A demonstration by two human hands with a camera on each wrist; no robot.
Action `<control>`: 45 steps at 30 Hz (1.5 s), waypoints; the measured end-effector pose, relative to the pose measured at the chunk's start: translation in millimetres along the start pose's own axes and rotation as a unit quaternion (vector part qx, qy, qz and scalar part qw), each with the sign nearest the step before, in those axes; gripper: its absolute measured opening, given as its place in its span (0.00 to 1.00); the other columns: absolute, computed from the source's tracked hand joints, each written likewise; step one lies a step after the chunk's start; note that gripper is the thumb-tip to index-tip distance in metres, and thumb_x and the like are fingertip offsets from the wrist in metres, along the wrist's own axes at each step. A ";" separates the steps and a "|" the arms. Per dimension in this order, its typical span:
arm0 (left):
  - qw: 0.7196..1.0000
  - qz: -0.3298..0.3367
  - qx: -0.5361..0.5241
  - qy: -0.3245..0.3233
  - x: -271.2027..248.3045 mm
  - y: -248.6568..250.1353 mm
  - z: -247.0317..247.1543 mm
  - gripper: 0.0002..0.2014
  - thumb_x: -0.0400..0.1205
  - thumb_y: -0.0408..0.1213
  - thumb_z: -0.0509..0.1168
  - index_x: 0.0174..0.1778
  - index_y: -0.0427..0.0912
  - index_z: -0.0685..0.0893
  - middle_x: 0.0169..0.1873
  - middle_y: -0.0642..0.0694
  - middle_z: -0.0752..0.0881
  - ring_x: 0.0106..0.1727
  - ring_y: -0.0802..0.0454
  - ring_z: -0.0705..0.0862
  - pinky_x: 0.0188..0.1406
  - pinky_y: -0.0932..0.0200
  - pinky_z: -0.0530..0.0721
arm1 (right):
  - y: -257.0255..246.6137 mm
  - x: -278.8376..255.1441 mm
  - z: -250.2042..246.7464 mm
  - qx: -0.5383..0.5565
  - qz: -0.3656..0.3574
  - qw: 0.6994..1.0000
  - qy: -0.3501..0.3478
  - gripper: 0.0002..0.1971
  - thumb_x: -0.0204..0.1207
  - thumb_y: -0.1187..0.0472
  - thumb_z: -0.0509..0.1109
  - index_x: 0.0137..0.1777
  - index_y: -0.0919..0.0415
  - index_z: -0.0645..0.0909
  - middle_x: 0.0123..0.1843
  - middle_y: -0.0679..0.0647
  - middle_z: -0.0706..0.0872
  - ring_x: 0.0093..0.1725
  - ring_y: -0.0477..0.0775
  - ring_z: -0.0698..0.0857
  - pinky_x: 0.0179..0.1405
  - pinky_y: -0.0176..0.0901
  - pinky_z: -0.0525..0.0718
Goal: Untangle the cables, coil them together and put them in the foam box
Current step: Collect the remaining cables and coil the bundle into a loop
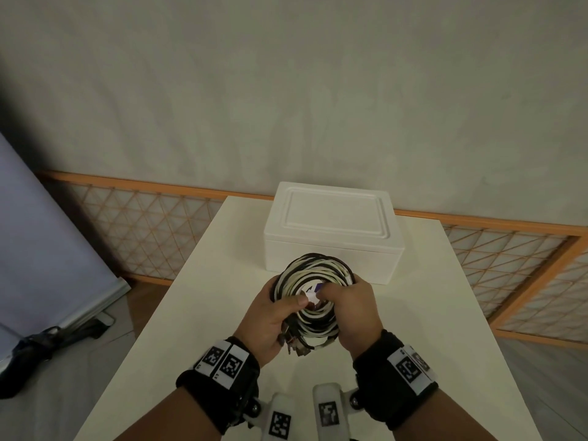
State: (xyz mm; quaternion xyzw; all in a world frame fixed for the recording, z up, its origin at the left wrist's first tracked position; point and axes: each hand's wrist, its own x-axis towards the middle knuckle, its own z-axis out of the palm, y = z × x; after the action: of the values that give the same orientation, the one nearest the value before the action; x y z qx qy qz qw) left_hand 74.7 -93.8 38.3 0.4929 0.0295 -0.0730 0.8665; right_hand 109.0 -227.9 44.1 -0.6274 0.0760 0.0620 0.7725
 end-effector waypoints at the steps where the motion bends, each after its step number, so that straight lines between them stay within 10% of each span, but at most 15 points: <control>1: 1.000 -0.004 0.009 -0.009 -1.6 -0.5 -1.0 0.18 0.71 0.26 0.69 0.58 0.35 0.84 0.47 0.35 0.90 0.48 0.41 0.90 0.43 0.51 0.87 | -2.3 1.8 -1.3 -0.015 -0.004 1.000 0.000 0.19 0.52 0.73 0.68 0.44 0.83 0.76 0.38 0.72 0.84 0.36 0.68 0.83 0.37 0.60 0.82; 7: 0.998 -0.016 0.037 0.044 -0.4 -6.6 -2.6 0.14 0.70 0.24 0.67 0.51 0.36 0.89 0.48 0.30 0.89 0.50 0.35 0.89 0.48 0.47 0.86 | -2.5 1.1 0.0 -0.098 -0.038 0.994 0.018 0.08 0.58 0.74 0.72 0.38 0.75 0.81 0.34 0.67 0.87 0.34 0.68 0.85 0.35 0.60 0.85; 13: 0.987 0.052 0.097 0.117 -3.7 -9.7 4.0 0.13 0.70 0.29 0.68 0.51 0.40 0.88 0.42 0.33 0.90 0.42 0.33 0.88 0.44 0.36 0.84 | -2.8 -0.3 -0.6 -0.079 0.021 0.997 -0.009 0.26 0.50 0.61 0.83 0.51 0.61 0.83 0.49 0.61 0.90 0.43 0.60 0.91 0.47 0.61 0.89; 21: 0.949 0.150 0.227 0.157 -8.3 -9.1 5.9 0.16 0.66 0.36 0.70 0.50 0.46 0.84 0.38 0.47 0.90 0.38 0.48 0.89 0.31 0.54 0.86 | 1.1 -17.9 -2.2 0.013 0.106 0.991 -0.077 0.14 0.68 0.64 0.79 0.54 0.53 0.86 0.48 0.52 0.92 0.47 0.49 0.90 0.39 0.41 0.81; 26: 0.958 0.122 0.218 0.142 -10.9 -4.0 9.0 0.13 0.72 0.29 0.72 0.52 0.45 0.84 0.39 0.42 0.90 0.36 0.46 0.89 0.31 0.48 0.88 | 6.6 -14.9 8.3 0.156 0.144 0.976 -0.056 0.16 0.74 0.72 0.68 0.61 0.72 0.82 0.59 0.70 0.86 0.59 0.67 0.86 0.56 0.57 0.85; 30: 0.970 0.093 0.166 0.153 -8.9 -3.8 4.6 0.14 0.76 0.23 0.68 0.55 0.39 0.85 0.44 0.39 0.91 0.44 0.40 0.90 0.37 0.48 0.88 | 5.8 -14.6 14.8 0.152 0.139 0.978 -0.033 0.12 0.74 0.73 0.70 0.57 0.72 0.84 0.54 0.69 0.89 0.51 0.65 0.89 0.44 0.51 0.88; 38: 0.978 0.073 0.115 0.156 -11.8 -6.7 1.9 0.18 0.70 0.32 0.70 0.57 0.39 0.84 0.45 0.32 0.89 0.41 0.31 0.88 0.27 0.50 0.83 | 6.7 -20.2 13.3 0.112 0.082 0.989 -0.059 0.15 0.71 0.73 0.71 0.59 0.69 0.84 0.55 0.68 0.89 0.56 0.66 0.88 0.59 0.59 0.85; 42: 0.967 0.069 0.142 0.199 -10.3 -0.2 -4.8 0.12 0.72 0.29 0.66 0.51 0.33 0.81 0.33 0.32 0.83 0.25 0.35 0.78 0.20 0.53 0.78 | 9.7 -22.3 -0.6 0.059 0.105 0.986 -0.111 0.35 0.56 0.62 0.81 0.67 0.60 0.78 0.63 0.67 0.85 0.66 0.71 0.80 0.67 0.61 0.76; 45: 0.945 0.085 0.214 0.234 -10.5 5.2 -15.1 0.06 0.75 0.23 0.65 0.45 0.35 0.80 0.29 0.38 0.80 0.23 0.46 0.76 0.17 0.61 0.74 | 0.6 -28.7 -10.7 -0.098 0.017 0.995 0.014 0.59 0.53 0.62 0.80 0.84 0.54 0.51 0.82 0.64 0.62 0.76 0.65 0.69 0.72 0.52 0.70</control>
State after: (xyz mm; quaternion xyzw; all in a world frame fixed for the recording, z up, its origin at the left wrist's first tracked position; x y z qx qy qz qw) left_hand 65.4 -77.3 36.2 0.6707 0.1728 0.1141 0.7122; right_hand 80.3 -238.3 47.0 -0.6996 0.0914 0.0736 0.7048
